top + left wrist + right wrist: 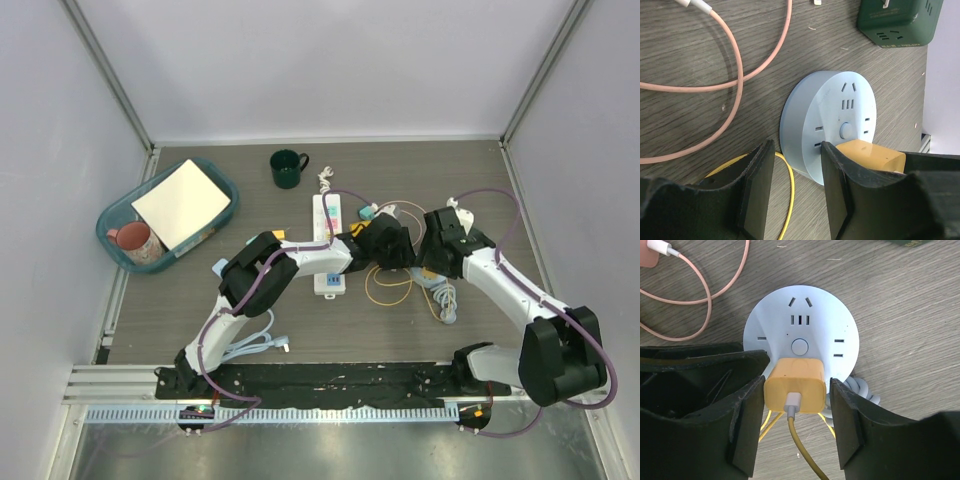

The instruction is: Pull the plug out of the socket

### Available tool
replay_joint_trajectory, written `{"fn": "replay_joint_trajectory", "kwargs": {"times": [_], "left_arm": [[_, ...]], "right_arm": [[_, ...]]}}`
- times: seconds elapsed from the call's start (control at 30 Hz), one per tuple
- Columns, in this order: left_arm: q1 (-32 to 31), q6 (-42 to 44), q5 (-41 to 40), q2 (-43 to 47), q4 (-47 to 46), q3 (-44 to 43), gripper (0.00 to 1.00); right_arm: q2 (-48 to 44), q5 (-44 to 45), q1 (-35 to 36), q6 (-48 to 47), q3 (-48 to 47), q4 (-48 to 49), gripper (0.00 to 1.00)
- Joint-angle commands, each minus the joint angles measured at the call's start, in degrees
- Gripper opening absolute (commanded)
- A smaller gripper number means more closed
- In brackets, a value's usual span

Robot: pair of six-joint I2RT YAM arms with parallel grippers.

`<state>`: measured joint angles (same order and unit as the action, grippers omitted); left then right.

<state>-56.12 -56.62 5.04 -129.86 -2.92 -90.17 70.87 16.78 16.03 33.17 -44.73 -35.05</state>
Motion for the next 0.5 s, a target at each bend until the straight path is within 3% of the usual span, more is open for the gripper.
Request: {"fn": "replay_joint_trajectory", "kwargs": {"times": [0.0, 0.13, 0.33, 0.47], "left_arm": [[0.13, 1.51, -1.17, -2.06, 9.51, 2.98, 0.47], [0.13, 1.60, -1.17, -2.32, 9.51, 2.72, 0.47], [0.13, 1.34, -1.78, -3.64, 10.65, 2.54, 0.47], [0.13, 1.08, -1.79, -4.61, 11.62, 2.72, 0.47]], "right_arm": [[1.02, 2.82, 0.58, 1.02, -0.18, 1.65, 0.57], [0.94, 3.70, 0.67, 0.76, 0.08, 2.09, 0.49], [-0.55, 2.56, 0.76, 0.32, 0.61, 3.84, 0.17], [-3.19, 0.71, 0.93, 0.23, 0.87, 5.34, 0.11]]}}
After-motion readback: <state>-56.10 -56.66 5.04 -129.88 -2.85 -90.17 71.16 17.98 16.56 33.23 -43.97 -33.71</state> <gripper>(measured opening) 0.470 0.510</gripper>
